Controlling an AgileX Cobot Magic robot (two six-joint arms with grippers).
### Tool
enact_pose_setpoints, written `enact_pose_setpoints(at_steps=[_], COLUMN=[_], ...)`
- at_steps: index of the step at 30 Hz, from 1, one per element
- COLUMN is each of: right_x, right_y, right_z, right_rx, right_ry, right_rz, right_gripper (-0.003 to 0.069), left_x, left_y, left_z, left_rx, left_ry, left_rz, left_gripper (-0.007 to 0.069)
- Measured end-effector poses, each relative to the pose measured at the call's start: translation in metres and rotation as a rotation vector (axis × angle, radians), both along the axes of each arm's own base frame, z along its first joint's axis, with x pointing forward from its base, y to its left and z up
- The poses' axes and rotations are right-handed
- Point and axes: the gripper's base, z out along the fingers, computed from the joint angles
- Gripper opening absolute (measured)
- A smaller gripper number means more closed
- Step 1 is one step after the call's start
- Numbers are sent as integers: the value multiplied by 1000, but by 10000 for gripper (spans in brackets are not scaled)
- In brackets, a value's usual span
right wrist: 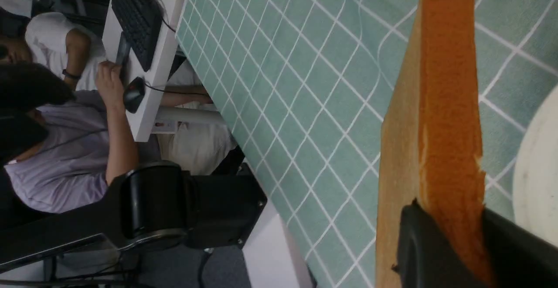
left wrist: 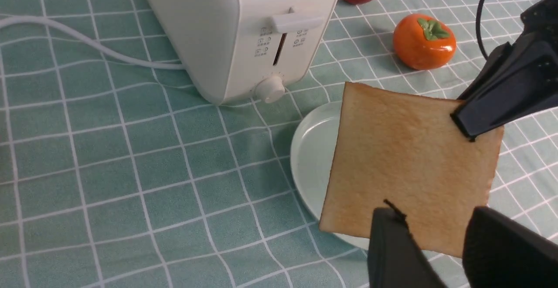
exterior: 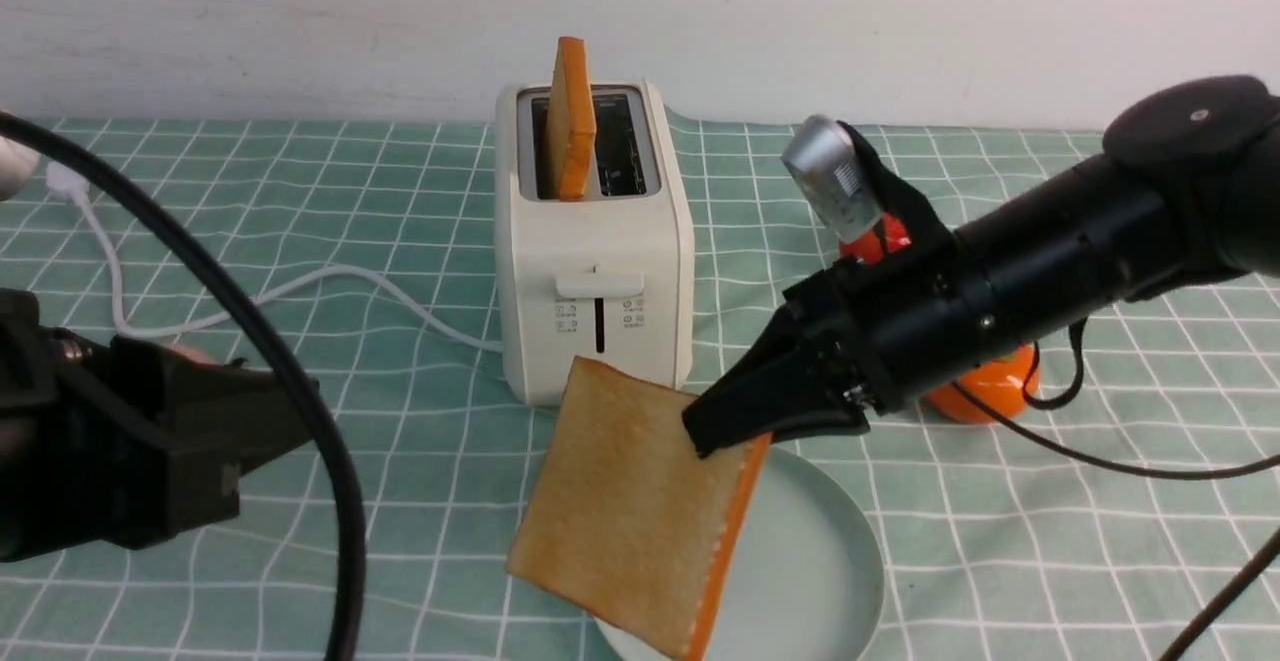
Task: Take toasted bread from bread machine on blue coffee table place on plate.
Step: 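Place the held slice of bread on top of the slice on the plate with the right gripper, then reach for a toast slice standing in the toaster with the left gripper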
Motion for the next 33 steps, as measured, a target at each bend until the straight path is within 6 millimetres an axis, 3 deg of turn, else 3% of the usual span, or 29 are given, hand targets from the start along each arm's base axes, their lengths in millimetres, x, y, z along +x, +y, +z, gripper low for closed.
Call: enact_pose_setpoints(at_steps=[6,11,12,16,19,20,21,24,25,28,29,33], right_x=[7,11,12,16,18,13,12,-14,-18,-57,-62,-103], right_y=[-6,-12,-14,-22,-37,-44,-45,-53,-54,-57,-57,-64], right_z=[-40,-50,-47,-24,29,57,63,113,118,152,155,169], right_rx=[-132,-234,-255,-242,-191,-174,-170,-149,-146,-126,-123,-123], right_ry=[-24,-60,-83,-151,-267,-321,-333,-457,-471,-574,-585,-645], right_rz=[-48,-77,-92,-113,-140,-144,-145,-126,-124,-94,-90,-70], right_gripper=[131,265,358,504,616,636,638,633,631,568,559,464], left_x=[0,0,1,7,22,33,35,67,72,118,124,187], left_y=[0,0,0,-1,-5,-10,-10,-25,-27,-48,-50,-75], left_z=[0,0,2,9,22,30,31,44,46,51,52,51], left_rx=[-1,-4,-13,-56,-127,-143,-143,-121,-117,-64,-64,-15], left_ry=[3,-3,-21,-106,-176,-172,-170,-132,-128,-52,-46,120], left_rz=[-1,1,7,35,72,81,81,75,74,67,69,120], left_gripper=[237,237,237,237,253,269,274,313,318,358,360,396])
